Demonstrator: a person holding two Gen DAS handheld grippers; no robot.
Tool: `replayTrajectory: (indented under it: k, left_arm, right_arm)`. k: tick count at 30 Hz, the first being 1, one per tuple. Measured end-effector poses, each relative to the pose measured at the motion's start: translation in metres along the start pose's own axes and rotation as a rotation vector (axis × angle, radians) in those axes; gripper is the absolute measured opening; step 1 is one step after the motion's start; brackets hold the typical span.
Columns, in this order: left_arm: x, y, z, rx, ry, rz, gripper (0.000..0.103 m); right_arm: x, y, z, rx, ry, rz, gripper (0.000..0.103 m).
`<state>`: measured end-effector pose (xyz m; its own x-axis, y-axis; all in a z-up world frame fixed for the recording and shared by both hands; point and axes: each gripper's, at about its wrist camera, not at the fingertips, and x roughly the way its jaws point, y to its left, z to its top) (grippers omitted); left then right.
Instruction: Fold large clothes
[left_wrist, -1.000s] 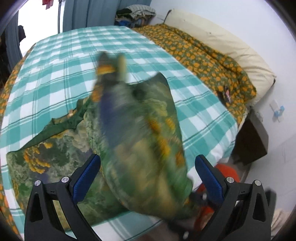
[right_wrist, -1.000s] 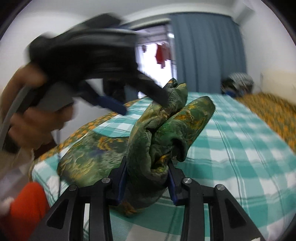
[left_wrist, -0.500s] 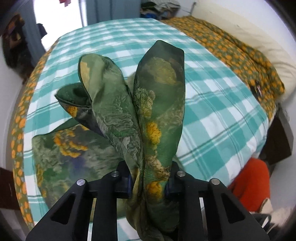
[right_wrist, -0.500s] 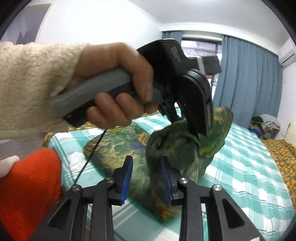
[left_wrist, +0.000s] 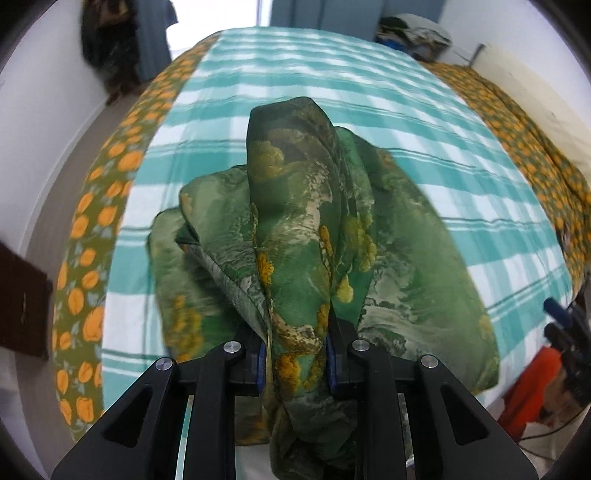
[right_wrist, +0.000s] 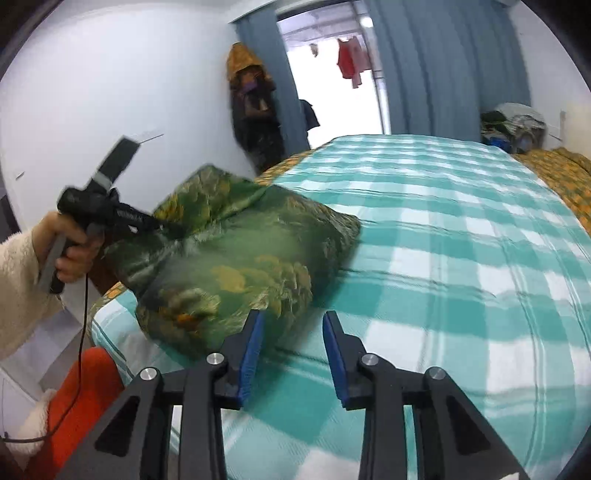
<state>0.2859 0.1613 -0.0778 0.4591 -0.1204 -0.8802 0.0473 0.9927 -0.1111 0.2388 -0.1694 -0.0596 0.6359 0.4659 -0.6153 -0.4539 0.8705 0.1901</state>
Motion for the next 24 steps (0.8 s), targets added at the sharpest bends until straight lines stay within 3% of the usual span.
replayTrajectory:
  k: [7, 9, 11, 12, 17, 20, 22, 24]
  left_arm:
    - [0.012, 0.040, -0.012, -0.072, -0.010, -0.061, 0.024]
    - [0.025, 0.051, -0.017, -0.086, 0.007, -0.038, 0.026]
    - [0.044, 0.065, -0.026, -0.124, 0.052, -0.062, 0.028]
    - [0.054, 0.072, -0.032, -0.153, 0.066, -0.073, 0.029]
    - [0.076, 0.100, -0.047, -0.303, 0.065, -0.219, 0.037]
    - [0.074, 0.100, -0.048, -0.302, 0.056, -0.231, 0.038]
    - [0.073, 0.101, -0.049, -0.296, 0.047, -0.229, 0.038]
    - [0.075, 0.105, -0.053, -0.307, 0.037, -0.243, 0.038]
  right_arm:
    - [0.085, 0.047, 0.034, -0.095, 0.100, 0.122, 0.034]
    - [0.126, 0.059, 0.024, -0.140, 0.225, 0.130, 0.034]
    - [0.167, 0.058, 0.003, -0.133, 0.374, 0.140, 0.033]
    - [0.176, 0.056, -0.004, -0.113, 0.384, 0.141, 0.033]
    - [0.177, 0.051, -0.010, -0.055, 0.373, 0.155, 0.032]
    - [0.175, 0.053, -0.004, -0.050, 0.400, 0.154, 0.032]
    - [0.173, 0.052, 0.015, -0.020, 0.437, 0.171, 0.032]
    - [0.172, 0.048, 0.045, 0.029, 0.417, 0.177, 0.032]
